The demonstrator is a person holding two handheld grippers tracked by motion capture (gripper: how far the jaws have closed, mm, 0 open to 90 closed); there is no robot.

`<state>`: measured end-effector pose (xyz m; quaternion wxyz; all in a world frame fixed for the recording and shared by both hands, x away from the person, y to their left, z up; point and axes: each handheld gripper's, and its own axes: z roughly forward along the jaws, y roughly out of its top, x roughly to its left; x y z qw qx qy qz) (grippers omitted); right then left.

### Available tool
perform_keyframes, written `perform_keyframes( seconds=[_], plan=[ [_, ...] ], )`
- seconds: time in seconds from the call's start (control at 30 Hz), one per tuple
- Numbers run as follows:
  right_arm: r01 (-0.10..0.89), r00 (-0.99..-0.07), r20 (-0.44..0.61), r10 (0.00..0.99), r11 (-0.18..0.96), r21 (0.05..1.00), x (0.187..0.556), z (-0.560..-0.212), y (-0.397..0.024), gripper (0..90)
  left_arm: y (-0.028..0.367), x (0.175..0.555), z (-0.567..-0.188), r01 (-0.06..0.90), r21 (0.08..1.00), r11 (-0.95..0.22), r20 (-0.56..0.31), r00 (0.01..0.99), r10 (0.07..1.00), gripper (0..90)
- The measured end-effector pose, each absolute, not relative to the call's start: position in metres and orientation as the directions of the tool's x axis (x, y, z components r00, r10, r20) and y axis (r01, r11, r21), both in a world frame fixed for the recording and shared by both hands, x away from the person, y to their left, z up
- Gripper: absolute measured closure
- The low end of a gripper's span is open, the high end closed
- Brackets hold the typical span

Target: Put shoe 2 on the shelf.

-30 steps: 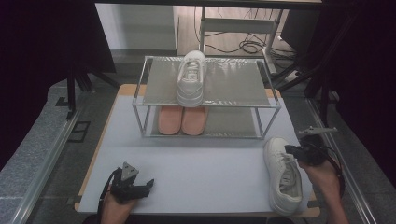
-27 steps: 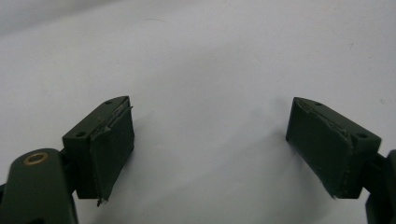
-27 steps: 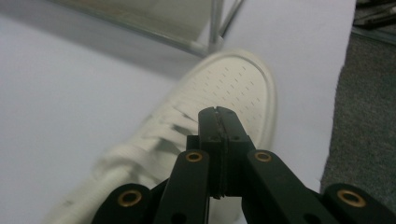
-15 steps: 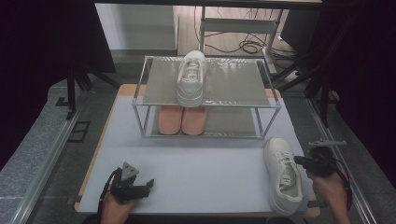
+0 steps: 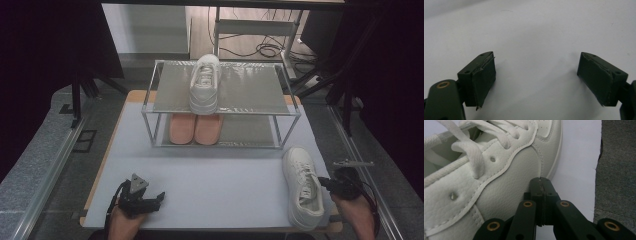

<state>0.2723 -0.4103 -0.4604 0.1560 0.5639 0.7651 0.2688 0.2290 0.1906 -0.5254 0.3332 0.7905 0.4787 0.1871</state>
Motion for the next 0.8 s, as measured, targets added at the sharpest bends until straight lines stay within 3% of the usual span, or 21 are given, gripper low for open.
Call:
perform_keyframes(
  seconds=[0.8],
  plan=[
    [0.785,-0.343,0.104,0.934,0.224,0.577,0.260,-0.470,-0.394,90.0,0.191,0.229,-0.525,0.632,0.705,-0.321,-0.022,0.472,0.881,15.3]
  ],
)
